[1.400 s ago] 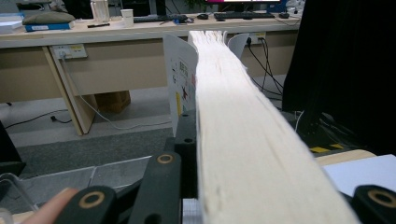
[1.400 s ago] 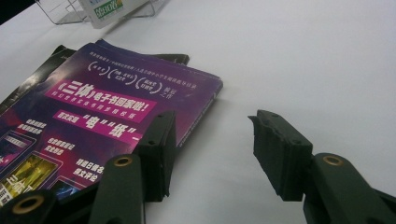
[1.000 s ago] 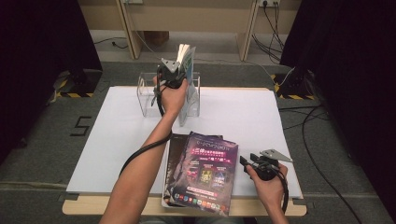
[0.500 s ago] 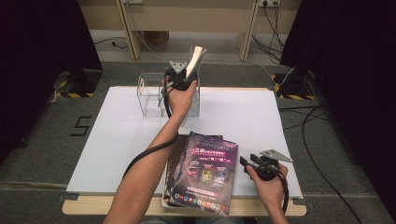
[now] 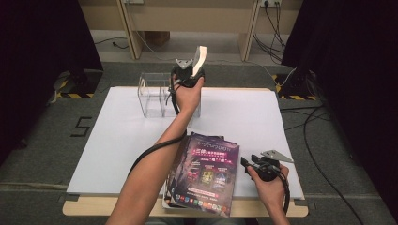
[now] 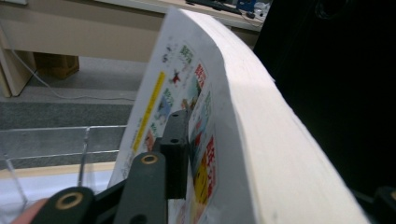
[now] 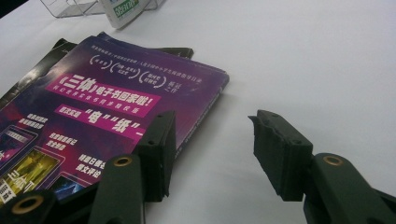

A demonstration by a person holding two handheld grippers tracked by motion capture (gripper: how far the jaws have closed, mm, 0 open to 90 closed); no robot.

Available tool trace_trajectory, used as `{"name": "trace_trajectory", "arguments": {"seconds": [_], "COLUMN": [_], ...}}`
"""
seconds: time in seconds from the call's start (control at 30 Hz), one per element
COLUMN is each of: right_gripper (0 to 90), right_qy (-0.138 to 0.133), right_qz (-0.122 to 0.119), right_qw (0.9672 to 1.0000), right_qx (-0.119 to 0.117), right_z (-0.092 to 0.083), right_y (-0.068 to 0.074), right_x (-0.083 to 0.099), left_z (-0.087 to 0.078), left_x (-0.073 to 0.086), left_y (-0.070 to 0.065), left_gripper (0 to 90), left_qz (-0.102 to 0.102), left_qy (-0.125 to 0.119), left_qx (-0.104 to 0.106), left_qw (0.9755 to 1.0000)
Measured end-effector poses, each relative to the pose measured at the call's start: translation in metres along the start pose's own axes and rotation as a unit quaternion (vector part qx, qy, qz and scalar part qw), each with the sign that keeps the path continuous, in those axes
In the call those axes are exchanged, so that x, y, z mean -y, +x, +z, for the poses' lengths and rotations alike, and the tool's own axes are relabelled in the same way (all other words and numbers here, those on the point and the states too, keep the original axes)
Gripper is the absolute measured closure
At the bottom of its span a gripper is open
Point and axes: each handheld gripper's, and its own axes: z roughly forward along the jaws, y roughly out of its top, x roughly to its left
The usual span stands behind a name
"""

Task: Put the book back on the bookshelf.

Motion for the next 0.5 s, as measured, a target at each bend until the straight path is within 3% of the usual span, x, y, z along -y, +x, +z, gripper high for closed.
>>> {"name": "trace_trajectory", "arguments": {"seconds": [0.13, 0.23, 0.37, 0.5], "right_gripper": [49.8, 49.7, 49.7, 49.6], "right_qy": [0.001, 0.0, 0.002, 0.004], "right_qz": [0.001, 0.002, 0.001, 0.005], "right_qw": [1.0, 1.0, 1.0, 1.0], "right_qx": [-0.001, -0.001, -0.001, -0.002], "right_z": [0.0, -0.001, -0.001, 0.0], "right_y": [-0.001, -0.001, -0.001, 0.001], "right_x": [0.001, 0.001, 0.001, 0.001], "left_z": [0.001, 0.001, -0.004, -0.011], "left_x": [0.001, 0.001, 0.004, 0.007], "left_y": [-0.003, -0.004, -0.003, -0.003], "left_gripper": [56.7, 50.7, 42.0, 39.5], "left_qz": [-0.012, -0.004, -0.009, 0.0], "left_qy": [-0.002, 0.002, 0.007, 0.012], "left_qx": [0.006, 0.013, 0.028, 0.042], "left_qw": [0.9999, 0.9999, 0.9996, 0.999]}}
